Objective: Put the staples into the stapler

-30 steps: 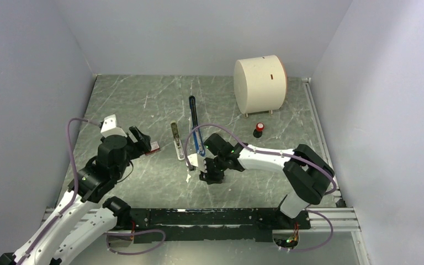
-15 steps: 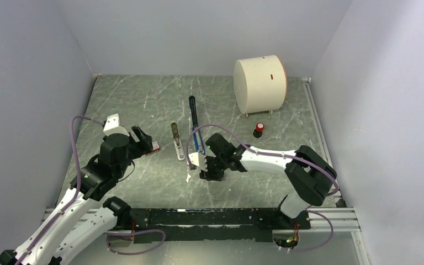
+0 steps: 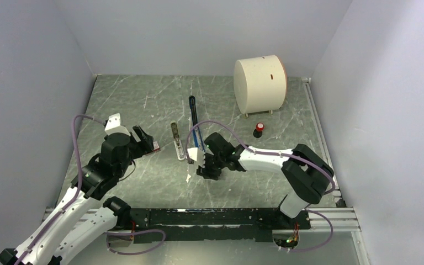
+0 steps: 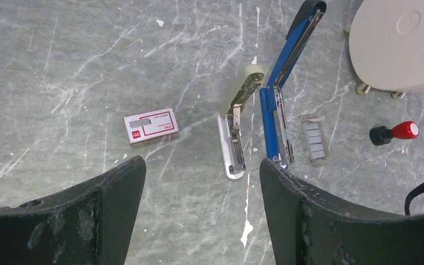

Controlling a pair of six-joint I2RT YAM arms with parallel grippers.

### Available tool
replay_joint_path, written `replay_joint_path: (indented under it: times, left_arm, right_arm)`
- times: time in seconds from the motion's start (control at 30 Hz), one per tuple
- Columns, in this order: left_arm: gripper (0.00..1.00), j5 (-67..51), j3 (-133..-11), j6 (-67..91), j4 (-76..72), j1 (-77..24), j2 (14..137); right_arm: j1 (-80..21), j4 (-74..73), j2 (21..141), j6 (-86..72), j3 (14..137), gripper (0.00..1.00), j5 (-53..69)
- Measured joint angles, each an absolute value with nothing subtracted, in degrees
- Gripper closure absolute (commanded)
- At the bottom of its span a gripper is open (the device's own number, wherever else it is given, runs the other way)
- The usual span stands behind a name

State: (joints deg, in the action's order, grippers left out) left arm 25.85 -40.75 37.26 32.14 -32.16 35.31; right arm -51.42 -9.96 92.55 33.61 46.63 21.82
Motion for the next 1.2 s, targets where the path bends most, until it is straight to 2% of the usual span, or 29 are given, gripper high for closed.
replay_joint_path:
  times: [0.2, 0.27, 0.33, 0.47, 0.5, 0.6, 0.7, 0.9, 1.2]
  left_arm:
    - [0.19, 25.8, -40.8, 37.2, 32.0, -32.2, 35.2]
    - [0.19, 25.8, -40.8, 37.2, 32.0, -32.2, 35.0]
    - [0.19, 25.8, -40.8, 37.2, 32.0, -32.2, 34.8]
    - [0.19, 25.3, -40.7, 37.3, 31.9, -32.2, 34.1]
    - [0.19, 25.0, -40.5, 37.3, 31.9, -32.2, 33.8]
    - [0.2, 23.4, -39.9, 37.5, 31.7, -32.2, 33.0]
    - [0.19, 20.4, -39.0, 37.6, 31.4, -32.2, 32.9]
    - [0.19, 14.2, -37.6, 36.8, 31.1, -32.2, 34.1]
    - [0.2, 8.3, -36.2, 35.8, 29.9, -32.2, 36.8]
  right_arm:
    - [-51.4, -5.2, 88.1, 20.7, 46.7, 0.49, 15.4]
    - [-51.4, -5.2, 86.1, 13.1, 47.6, 0.55, 11.3]
    - [-51.4, -8.2, 86.2, 4.4, 51.1, 0.61, 5.6]
    - [-51.5, -15.1, 87.5, -13.2, 57.5, 0.6, -4.8]
    - [-51.6, -16.8, 87.2, -18.2, 57.7, 0.57, -7.4]
    - [-52.1, -23.1, 86.6, -32.5, 56.7, 0.4, -13.4]
    - [-54.2, -30.9, 87.8, -45.1, 56.5, 0.37, -18.9]
    - [-62.0, -45.7, 96.2, -64.6, 63.5, 0.46, -25.2]
    - [-64.6, -53.0, 101.0, -80.0, 68.2, 0.49, -29.1]
